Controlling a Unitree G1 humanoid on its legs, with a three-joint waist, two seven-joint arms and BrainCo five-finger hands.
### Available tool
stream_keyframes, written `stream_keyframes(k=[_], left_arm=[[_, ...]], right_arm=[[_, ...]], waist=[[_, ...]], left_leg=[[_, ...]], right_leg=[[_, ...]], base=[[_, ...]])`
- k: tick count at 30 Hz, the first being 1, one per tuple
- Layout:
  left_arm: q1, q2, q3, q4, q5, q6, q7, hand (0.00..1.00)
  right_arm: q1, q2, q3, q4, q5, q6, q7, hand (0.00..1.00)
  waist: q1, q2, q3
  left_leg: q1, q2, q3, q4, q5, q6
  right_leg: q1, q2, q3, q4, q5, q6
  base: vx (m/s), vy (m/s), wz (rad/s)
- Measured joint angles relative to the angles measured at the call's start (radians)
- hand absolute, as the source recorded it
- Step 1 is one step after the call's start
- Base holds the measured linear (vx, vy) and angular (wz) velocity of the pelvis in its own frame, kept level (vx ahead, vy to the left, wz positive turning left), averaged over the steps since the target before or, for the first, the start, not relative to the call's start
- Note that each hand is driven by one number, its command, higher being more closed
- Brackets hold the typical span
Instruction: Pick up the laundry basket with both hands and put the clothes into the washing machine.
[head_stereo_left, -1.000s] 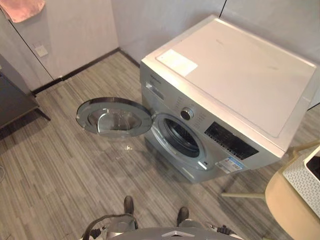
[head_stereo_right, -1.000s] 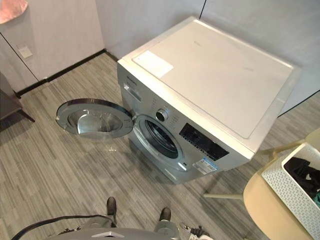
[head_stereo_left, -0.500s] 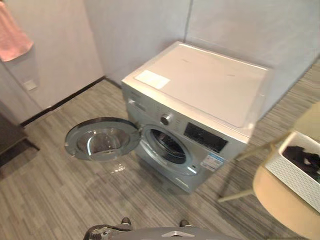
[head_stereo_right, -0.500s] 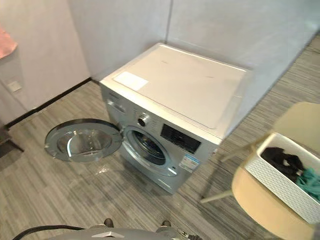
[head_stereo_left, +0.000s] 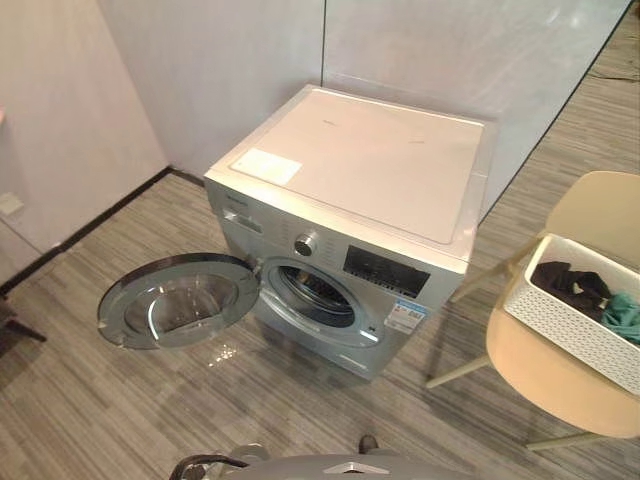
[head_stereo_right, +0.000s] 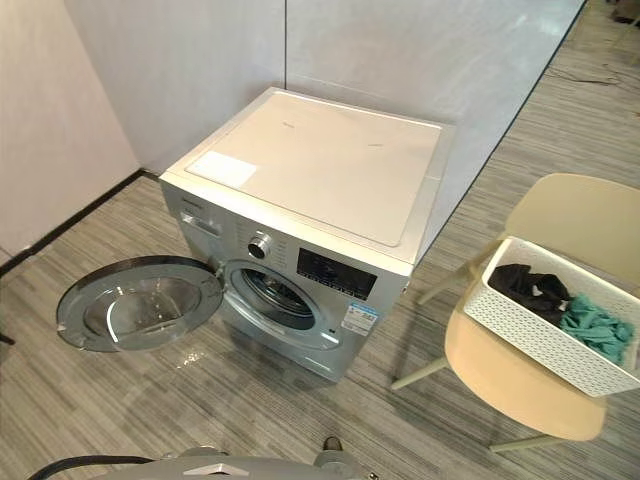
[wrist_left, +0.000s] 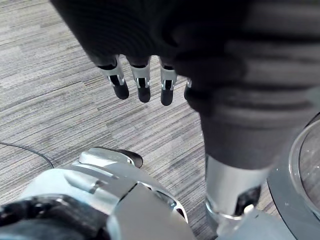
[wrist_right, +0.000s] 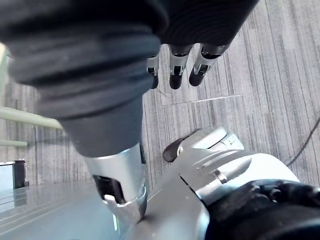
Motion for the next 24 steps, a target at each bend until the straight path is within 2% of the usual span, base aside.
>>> stream_keyframes(k=[1, 3, 4, 5, 6, 7, 8, 9, 10, 11, 12, 13, 14, 15, 16, 17, 18, 20, 21, 22, 23, 24], left_arm=[[-0.013, 0.003, 0.004, -0.009, 0.022, 0.006, 0.000, 0.00], [-0.035, -0.003, 0.016, -0.030, 0.030, 0.007, 0.001, 0.00], [-0.041, -0.001, 0.017, -0.033, 0.030, 0.006, 0.002, 0.00], [-0.060, 0.001, 0.016, -0.044, 0.030, 0.005, 0.003, 0.00], [-0.075, 0.003, 0.009, -0.056, 0.029, 0.005, 0.004, 0.00], [-0.083, 0.004, 0.002, -0.054, 0.029, 0.005, 0.003, 0.00], [-0.086, -0.003, -0.017, -0.044, 0.027, 0.002, -0.001, 0.00], [-0.104, -0.017, -0.060, -0.022, 0.027, -0.001, -0.003, 0.00], [-0.108, -0.023, -0.073, -0.017, 0.028, -0.002, -0.004, 0.00], [-0.112, -0.024, -0.085, -0.017, 0.028, -0.003, -0.002, 0.00], [-0.134, -0.008, -0.137, -0.019, 0.028, -0.009, -0.001, 0.00], [-0.137, 0.004, -0.159, -0.018, 0.028, -0.010, -0.001, 0.00], [-0.141, 0.035, -0.179, -0.018, 0.028, -0.010, -0.001, 0.00], [-0.131, 0.074, -0.187, -0.018, 0.028, -0.010, 0.001, 0.00], [-0.126, 0.105, -0.193, -0.015, 0.028, -0.010, 0.002, 0.00], [-0.126, 0.108, -0.194, -0.008, 0.028, -0.011, 0.003, 0.00], [-0.122, 0.084, -0.201, 0.004, 0.028, -0.009, -0.001, 0.00], [-0.113, 0.040, -0.195, 0.013, 0.024, -0.006, -0.002, 0.00], [-0.113, 0.038, -0.191, 0.012, 0.025, -0.007, -0.001, 0.00], [-0.112, 0.044, -0.189, 0.010, 0.025, -0.007, -0.001, 0.00], [-0.110, 0.053, -0.187, 0.005, 0.025, -0.007, -0.001, 0.00], [-0.103, 0.057, -0.186, -0.004, 0.026, -0.010, 0.003, 0.00]], right_arm=[[-0.003, 0.006, 0.017, -0.027, -0.001, -0.001, 0.000, 0.00], [-0.020, 0.016, 0.025, -0.056, -0.001, -0.004, 0.002, 0.00], [-0.039, 0.012, 0.022, -0.063, -0.002, -0.009, 0.002, 0.00], [-0.056, 0.018, 0.022, -0.057, -0.003, -0.006, 0.002, 0.00], [-0.059, 0.027, 0.019, -0.057, -0.004, -0.006, 0.002, 0.00], [-0.058, 0.029, 0.017, -0.054, -0.004, -0.007, 0.002, 0.00], [-0.056, 0.025, 0.022, -0.044, -0.005, -0.011, 0.004, 0.00], [-0.073, -0.010, 0.022, -0.004, -0.007, -0.011, 0.004, 0.00], [-0.088, -0.029, 0.018, 0.012, -0.013, -0.010, 0.004, 0.00], [-0.107, -0.036, 0.006, 0.026, -0.022, -0.008, 0.003, 0.00], [-0.117, -0.042, -0.032, 0.039, -0.029, 0.001, 0.004, 0.00], [-0.106, -0.044, -0.044, 0.052, -0.041, 0.003, 0.004, 0.00], [-0.107, -0.043, -0.061, 0.077, -0.044, 0.011, 0.004, 0.00], [-0.107, -0.026, -0.061, 0.098, -0.047, 0.015, 0.004, 0.00], [-0.109, -0.006, -0.063, 0.112, -0.061, 0.016, 0.004, 0.00], [-0.117, -0.006, -0.071, 0.119, -0.068, 0.017, 0.005, 0.00], [-0.119, -0.018, -0.081, 0.124, -0.080, 0.014, 0.006, 0.00], [-0.118, -0.047, -0.088, 0.127, -0.081, 0.016, 0.006, 0.00], [-0.114, -0.046, -0.087, 0.127, -0.081, 0.017, 0.006, 0.00], [-0.111, -0.040, -0.086, 0.127, -0.079, 0.016, 0.004, 0.00], [-0.110, -0.038, -0.074, 0.130, -0.075, 0.015, 0.003, 0.00], [-0.110, -0.040, -0.068, 0.136, -0.069, 0.013, 0.002, 0.00]], waist=[[0.005, -0.008, 0.001], [0.024, -0.005, -0.002], [0.029, 0.002, 0.001], [0.024, -0.015, 0.005], [0.026, -0.040, 0.010], [0.024, -0.036, 0.016], [0.018, -0.040, 0.017], [0.019, 0.000, -0.003], [0.022, 0.036, -0.009], [0.011, 0.041, -0.005], [-0.014, 0.027, 0.005], [-0.016, 0.023, 0.011], [-0.011, 0.014, 0.017], [-0.008, -0.029, 0.009], [-0.008, -0.070, 0.011], [-0.008, -0.063, 0.019], [-0.014, -0.030, 0.032], [-0.021, 0.001, 0.043], [-0.021, 0.004, 0.041], [-0.022, 0.007, 0.041], [-0.025, 0.010, 0.042], [-0.024, 0.011, 0.044]], left_leg=[[-0.017, 0.016, 0.037, 0.011, 0.000, -0.001], [-0.046, 0.062, 0.122, 0.037, 0.004, 0.001], [-0.050, 0.086, 0.162, 0.034, 0.008, 0.004], [-0.041, 0.087, 0.211, 0.043, 0.008, 0.004], [-0.009, 0.078, 0.254, 0.070, 0.008, 0.004], [0.020, 0.074, 0.268, 0.093, 0.011, 0.009], [0.017, 0.066, 0.254, 0.098, -0.016, 0.021], [0.017, 0.030, 0.190, -0.018, 0.039, 0.069], [0.021, 0.041, 0.204, -0.042, 0.043, 0.054], [0.026, 0.033, 0.200, -0.057, 0.046, 0.034], [0.030, 0.017, 0.203, -0.072, 0.053, 0.020], [0.036, 0.019, 0.202, -0.072, 0.060, 0.008], [0.039, 0.033, 0.208, -0.072, 0.074, -0.015], [0.042, 0.041, 0.211, -0.075, 0.088, -0.038], [0.050, 0.047, 0.213, -0.086, 0.103, -0.065], [0.061, 0.073, 0.211, -0.099, 0.116, -0.080], [0.066, 0.118, 0.212, -0.110, 0.145, -0.089], [0.068, 0.182, 0.212, -0.073, 0.161, -0.104], [0.059, 0.204, 0.211, -0.046, 0.163, -0.101], [0.033, 0.250, 0.207, 0.034, 0.169, -0.092], [-0.001, 0.307, 0.203, 0.145, 0.183, -0.065], [-0.024, 0.337, 0.203, 0.209, 0.194, -0.030]], right_leg=[[-0.045, 0.010, -0.006, 0.030, 0.021, 0.011], [-0.137, 0.039, -0.110, 0.064, 0.084, -0.044], [-0.161, 0.032, -0.216, 0.082, 0.065, -0.087], [-0.193, -0.027, -0.422, 0.212, -0.038, -0.120], [-0.184, -0.067, -0.504, 0.275, -0.072, -0.122], [-0.167, -0.059, -0.486, 0.289, -0.058, -0.139], [-0.159, -0.055, -0.453, 0.280, -0.042, -0.144], [-0.163, -0.025, -0.395, 0.218, -0.005, -0.112], [-0.169, -0.017, -0.380, 0.215, -0.019, -0.107], [-0.193, -0.052, -0.405, 0.298, -0.084, -0.113], [-0.221, -0.184, -0.443, 0.495, -0.187, -0.100], [-0.211, -0.223, -0.442, 0.518, -0.200, -0.085], [-0.182, -0.264, -0.418, 0.490, -0.187, -0.036], [-0.130, -0.290, -0.383, 0.379, -0.114, 0.025], [-0.093, -0.283, -0.363, 0.311, -0.132, 0.129], [-0.084, -0.250, -0.368, 0.296, -0.137, 0.119], [-0.069, -0.195, -0.382, 0.281, -0.132, 0.092], [-0.062, -0.133, -0.384, 0.283, -0.154, 0.061], [-0.060, -0.117, -0.383, 0.282, -0.162, 0.050], [-0.052, -0.085, -0.379, 0.272, -0.170, 0.034], [-0.028, -0.050, -0.375, 0.246, -0.171, 0.014], [-0.015, -0.032, -0.370, 0.230, -0.171, 0.001]], base=[[0.09, -0.002, -1.05], [0.08, -0.005, -1.28], [0.09, -0.067, -1.19], [0.07, -0.091, -1.32], [0.07, -0.089, -1.22], [0.01, -0.053, -1.01], [-0.08, -0.033, -1.24], [-0.10, -0.017, -1.24], [-0.08, 0.005, -1.09], [0.01, -0.077, -0.31], [0.03, -0.114, 0.01], [0.04, -0.269, -0.01], [0.03, -0.261, -0.25], [0.03, -0.411, -0.32], [0.02, -0.349, -0.26], [-0.02, -0.409, -0.17], [-0.03, -0.321, -0.20], [-0.03, -0.282, -0.19], [-0.05, -0.247, -0.17], [-0.05, -0.264, -0.21], [-0.04, -0.275, -0.26], [-0.01, -0.303, -0.41]])
